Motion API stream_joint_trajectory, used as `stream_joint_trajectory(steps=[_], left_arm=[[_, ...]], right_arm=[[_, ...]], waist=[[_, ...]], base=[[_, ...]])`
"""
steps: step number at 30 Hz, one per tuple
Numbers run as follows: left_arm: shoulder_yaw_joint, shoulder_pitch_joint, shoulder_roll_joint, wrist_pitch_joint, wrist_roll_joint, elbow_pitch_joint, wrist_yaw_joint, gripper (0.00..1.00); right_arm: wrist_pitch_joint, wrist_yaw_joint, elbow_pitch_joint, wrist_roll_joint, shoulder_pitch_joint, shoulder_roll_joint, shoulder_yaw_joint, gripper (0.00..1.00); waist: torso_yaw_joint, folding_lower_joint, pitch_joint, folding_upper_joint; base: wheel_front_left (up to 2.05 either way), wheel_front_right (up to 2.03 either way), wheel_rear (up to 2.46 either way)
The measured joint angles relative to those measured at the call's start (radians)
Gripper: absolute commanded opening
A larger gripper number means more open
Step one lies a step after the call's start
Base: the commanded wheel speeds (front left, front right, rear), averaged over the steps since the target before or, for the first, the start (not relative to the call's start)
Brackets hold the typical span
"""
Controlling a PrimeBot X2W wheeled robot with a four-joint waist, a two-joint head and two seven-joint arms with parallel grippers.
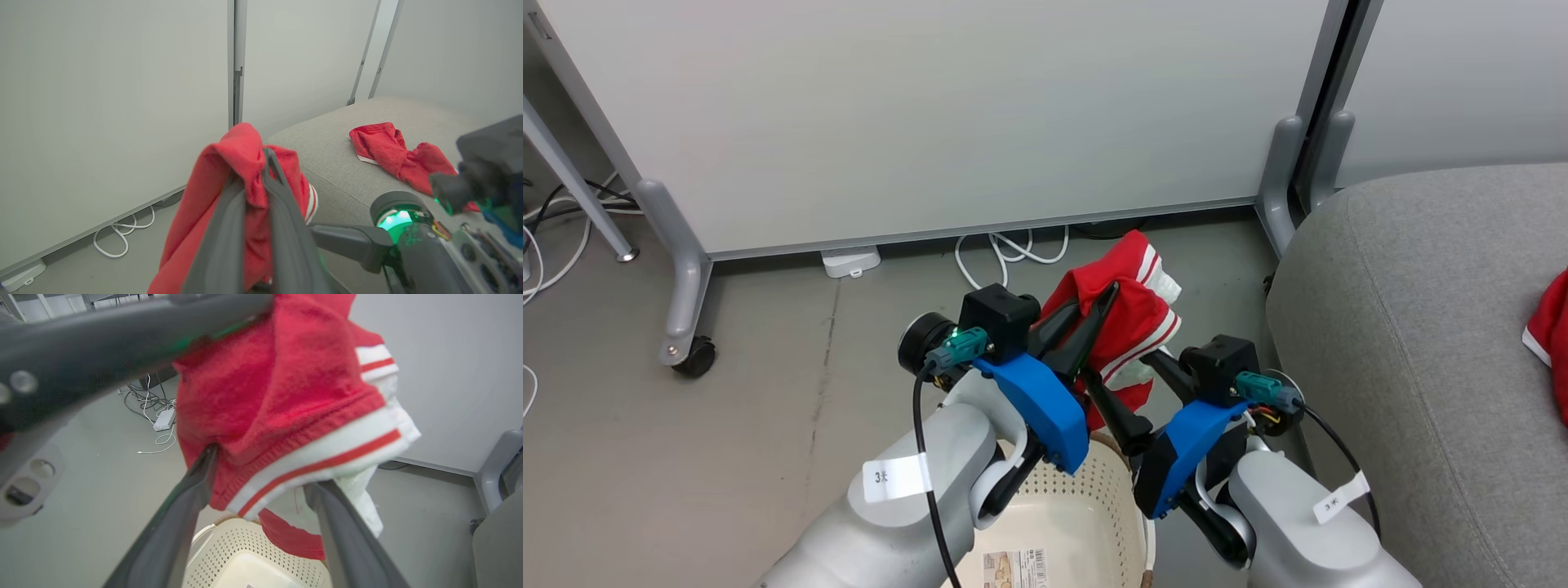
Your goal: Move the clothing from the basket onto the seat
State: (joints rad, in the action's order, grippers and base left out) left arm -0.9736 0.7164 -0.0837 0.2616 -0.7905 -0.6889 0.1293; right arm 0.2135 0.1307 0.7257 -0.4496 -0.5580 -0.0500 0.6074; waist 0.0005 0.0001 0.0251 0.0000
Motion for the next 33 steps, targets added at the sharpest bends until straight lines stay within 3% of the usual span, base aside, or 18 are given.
stream_joint_trajectory(steps=[3, 4, 5, 6, 28, 30, 31, 33], left_arm=[[-0.005, 0.0, 0.001, 0.0, 0.0, 0.0, 0.0, 0.0], [-0.006, 0.0, 0.001, 0.0, -0.001, 0.001, 0.0, 0.0], [-0.007, 0.0, 0.001, 0.0, -0.002, 0.001, 0.0, 0.0], [-0.009, 0.0, 0.001, 0.0, -0.002, 0.002, 0.0, 0.0], [-0.006, -0.01, -0.006, 0.0, -0.002, -0.013, 0.0, 0.0], [-0.007, -0.012, -0.006, 0.0, 0.0, -0.016, 0.0, 0.71], [-0.007, -0.012, -0.006, 0.0, 0.001, -0.017, 0.0, 1.0], [-0.002, -0.012, -0.008, 0.0, 0.012, -0.016, 0.0, 1.0]], right_arm=[[0.009, 0.0, 0.022, -0.022, -0.027, 0.0, 0.026, 1.0], [0.013, 0.0, 0.031, -0.028, -0.035, 0.0, 0.035, 0.65], [0.017, 0.0, 0.038, -0.034, -0.041, 0.0, 0.044, 0.25], [0.018, 0.0, 0.048, -0.036, -0.047, 0.0, 0.054, 0.0], [0.048, 0.0, 0.134, -0.088, -0.072, 0.0, 0.104, 0.0], [0.048, 0.0, 0.136, -0.089, -0.072, 0.0, 0.105, 0.0], [0.048, 0.0, 0.136, -0.09, -0.073, 0.0, 0.105, 0.0], [0.048, 0.0, 0.136, -0.09, -0.075, 0.0, 0.104, 0.0]], waist=[[-0.001, 0.0, 0.0, 0.0], [-0.001, 0.0, 0.0, 0.0], [-0.001, 0.0, 0.0, 0.0], [-0.001, 0.0, -0.001, 0.0], [-0.014, 0.0, -0.017, 0.0], [-0.015, 0.0, -0.017, 0.0], [-0.015, 0.0, -0.017, 0.0], [-0.016, 0.0, -0.017, 0.0]], base=[[0.0, 0.0, 0.0], [0.0, 0.0, 0.0], [0.0, 0.0, 0.0], [0.0, 0.0, 0.0], [0.0, 0.0, 0.0], [0.0, 0.0, 0.0], [0.0, 0.0, 0.0], [0.0, 0.0, 0.0]])
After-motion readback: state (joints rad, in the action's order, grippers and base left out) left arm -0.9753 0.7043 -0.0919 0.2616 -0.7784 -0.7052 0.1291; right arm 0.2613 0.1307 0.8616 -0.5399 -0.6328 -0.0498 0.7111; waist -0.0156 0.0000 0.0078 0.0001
